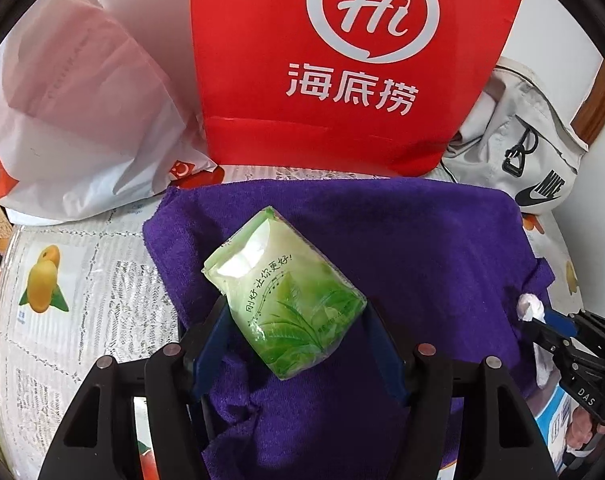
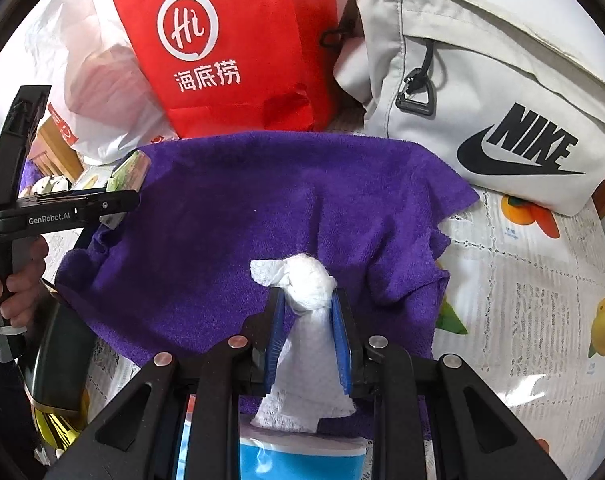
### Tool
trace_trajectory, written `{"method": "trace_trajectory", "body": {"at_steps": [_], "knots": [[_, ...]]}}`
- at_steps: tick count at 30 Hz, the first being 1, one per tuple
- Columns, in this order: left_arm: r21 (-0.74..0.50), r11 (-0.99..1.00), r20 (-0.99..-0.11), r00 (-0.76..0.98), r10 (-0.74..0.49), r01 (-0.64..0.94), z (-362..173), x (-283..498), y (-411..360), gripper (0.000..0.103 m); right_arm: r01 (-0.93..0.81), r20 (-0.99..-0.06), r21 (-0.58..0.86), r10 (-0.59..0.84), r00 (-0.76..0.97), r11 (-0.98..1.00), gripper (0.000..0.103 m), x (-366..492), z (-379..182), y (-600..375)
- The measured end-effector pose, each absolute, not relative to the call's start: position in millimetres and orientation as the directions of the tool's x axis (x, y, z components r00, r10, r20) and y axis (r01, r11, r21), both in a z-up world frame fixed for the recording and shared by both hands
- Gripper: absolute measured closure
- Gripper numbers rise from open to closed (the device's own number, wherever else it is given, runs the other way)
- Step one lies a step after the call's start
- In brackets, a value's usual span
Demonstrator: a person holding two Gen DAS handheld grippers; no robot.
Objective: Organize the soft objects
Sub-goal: 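Open the left tool to drop the tissue pack while the right tool releases the cloth onto the towel, then move both tools back toward the remaining items beside the dark green box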
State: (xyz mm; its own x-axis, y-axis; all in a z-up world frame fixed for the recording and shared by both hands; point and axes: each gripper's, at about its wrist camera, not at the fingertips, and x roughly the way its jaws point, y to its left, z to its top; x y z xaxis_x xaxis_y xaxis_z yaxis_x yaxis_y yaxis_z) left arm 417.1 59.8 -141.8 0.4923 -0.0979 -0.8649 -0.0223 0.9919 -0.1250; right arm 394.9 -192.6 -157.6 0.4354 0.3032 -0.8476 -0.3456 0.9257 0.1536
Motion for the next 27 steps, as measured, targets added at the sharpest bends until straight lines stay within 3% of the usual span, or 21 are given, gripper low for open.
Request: {"method": "trace_trajectory", "body": {"at_steps": [3,5,7,16,27], "knots": [[-0.133,0.991,-0.863,0.493,-0.113,-0.005,-142,417,58,0.031,-0.342,-0.849,0.160,0.306,0.430,0.926,0.074,397,-160,-194],[-0.122,0.992,-0.861,0.497,-0.105,-0.003,-140,416,57,0.021,-0.333,-0.850,0.156,0.299,0.435,0.930,0.054,397,-159,-195],[-0.106,0.994,-0.860,0.502,-0.090,-0.003,-137,412,55,0.021,-0.332,-0.843,0.138,0.287,0.455,0.933,0.043,395,-156,-194],[-0.078,0.997,-0.844,0.534,-0.052,-0.026,-111,376,59,0.021,-0.333,-0.792,0.156,0.319,0.520,0.930,0.043,365,-123,-196],[-0.074,0.996,-0.809,0.586,-0.035,-0.042,-69,276,63,0.021,-0.359,-0.763,0.146,0.336,0.552,0.922,0.042,273,-85,-192]]}}
